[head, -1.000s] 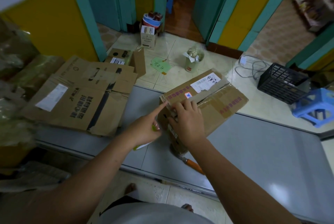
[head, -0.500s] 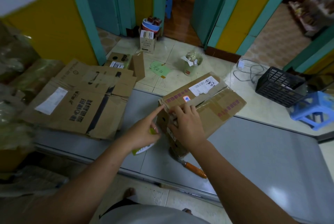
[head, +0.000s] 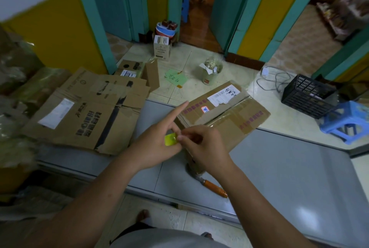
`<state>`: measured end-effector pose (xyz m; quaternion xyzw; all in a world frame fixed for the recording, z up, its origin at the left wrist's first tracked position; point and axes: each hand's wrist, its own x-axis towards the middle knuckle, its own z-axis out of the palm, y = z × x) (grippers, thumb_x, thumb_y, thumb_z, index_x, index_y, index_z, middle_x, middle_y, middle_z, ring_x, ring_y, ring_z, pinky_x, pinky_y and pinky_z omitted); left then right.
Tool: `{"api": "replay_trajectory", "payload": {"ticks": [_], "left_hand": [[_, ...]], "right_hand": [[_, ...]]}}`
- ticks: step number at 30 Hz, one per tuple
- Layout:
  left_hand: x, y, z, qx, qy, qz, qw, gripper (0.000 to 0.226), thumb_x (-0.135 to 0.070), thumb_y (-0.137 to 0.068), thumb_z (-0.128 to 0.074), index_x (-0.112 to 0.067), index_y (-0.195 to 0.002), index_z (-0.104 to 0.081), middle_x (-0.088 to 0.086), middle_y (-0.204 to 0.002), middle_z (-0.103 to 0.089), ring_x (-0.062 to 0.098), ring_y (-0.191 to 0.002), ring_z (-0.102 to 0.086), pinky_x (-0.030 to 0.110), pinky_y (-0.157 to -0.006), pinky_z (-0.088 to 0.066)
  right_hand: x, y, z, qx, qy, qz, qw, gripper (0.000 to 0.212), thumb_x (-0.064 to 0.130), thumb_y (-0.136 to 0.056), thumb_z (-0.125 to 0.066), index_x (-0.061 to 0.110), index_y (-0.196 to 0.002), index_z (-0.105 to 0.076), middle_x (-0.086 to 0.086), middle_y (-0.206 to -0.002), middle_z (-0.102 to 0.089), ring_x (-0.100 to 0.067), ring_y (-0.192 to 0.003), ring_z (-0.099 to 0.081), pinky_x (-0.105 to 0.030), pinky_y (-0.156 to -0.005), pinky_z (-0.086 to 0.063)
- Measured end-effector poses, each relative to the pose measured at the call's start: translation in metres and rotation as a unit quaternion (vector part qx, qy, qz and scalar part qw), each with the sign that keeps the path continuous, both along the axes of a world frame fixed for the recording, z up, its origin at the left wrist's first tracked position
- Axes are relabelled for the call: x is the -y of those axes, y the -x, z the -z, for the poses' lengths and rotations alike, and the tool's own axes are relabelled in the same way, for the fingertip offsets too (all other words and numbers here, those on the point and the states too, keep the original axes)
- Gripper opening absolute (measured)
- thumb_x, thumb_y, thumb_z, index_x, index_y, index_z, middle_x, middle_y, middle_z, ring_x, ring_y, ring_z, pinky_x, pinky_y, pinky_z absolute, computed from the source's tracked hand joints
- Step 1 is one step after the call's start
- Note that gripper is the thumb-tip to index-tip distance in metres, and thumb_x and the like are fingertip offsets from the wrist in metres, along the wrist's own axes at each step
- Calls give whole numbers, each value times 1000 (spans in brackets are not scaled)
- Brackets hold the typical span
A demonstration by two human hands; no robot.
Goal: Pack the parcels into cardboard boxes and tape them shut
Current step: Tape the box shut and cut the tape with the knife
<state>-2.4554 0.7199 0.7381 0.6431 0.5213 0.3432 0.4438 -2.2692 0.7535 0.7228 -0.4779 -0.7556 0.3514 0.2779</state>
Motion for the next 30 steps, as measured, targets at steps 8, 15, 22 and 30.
{"api": "replay_trajectory", "payload": {"ticks": [8,15,22,30], "left_hand": [[2,-12,-8,-28,-26,9,999,105,-21,-94,-78,-64,-158,-8,-2,-100,-71,14,-98,-69,38,-97,-56],[-3,-15,-5,-27,18,-126,992,98,-54,-77,-87,-67,-149,-22,-12,-115,-62,6,-105,-66,31,-85,-55],[-6,2,6,75,83,-44,993,64,-76,-70,-80,-14,-84,-77,11,-68,-72,17,-58,-69,36,-59,-57],[-23,33,30,62,28,-56,996,66,-72,-79,-75,-12,-63,-57,17,-56,-37,19,-51,-49,33,-54,-45]], "right_hand": [[2,-4,-8,-69,80,54,993,7,21,-91,-80,18,-86,-75,0,-72,-70,-2,-62,-58,-17,-59,-46],[4,-9,-24,-93,59,68,992,8,21,-96,-73,20,-89,-72,0,-77,-71,-14,-72,-66,-29,-65,-54],[-16,-29,-35,-122,75,108,984,12,18,-97,-72,14,-86,-73,-5,-74,-72,-21,-69,-69,-42,-72,-60],[-33,-47,-61,-221,94,108,965,9,11,-96,-73,3,-92,-74,-15,-76,-74,-27,-72,-75,-47,-80,-63]]}}
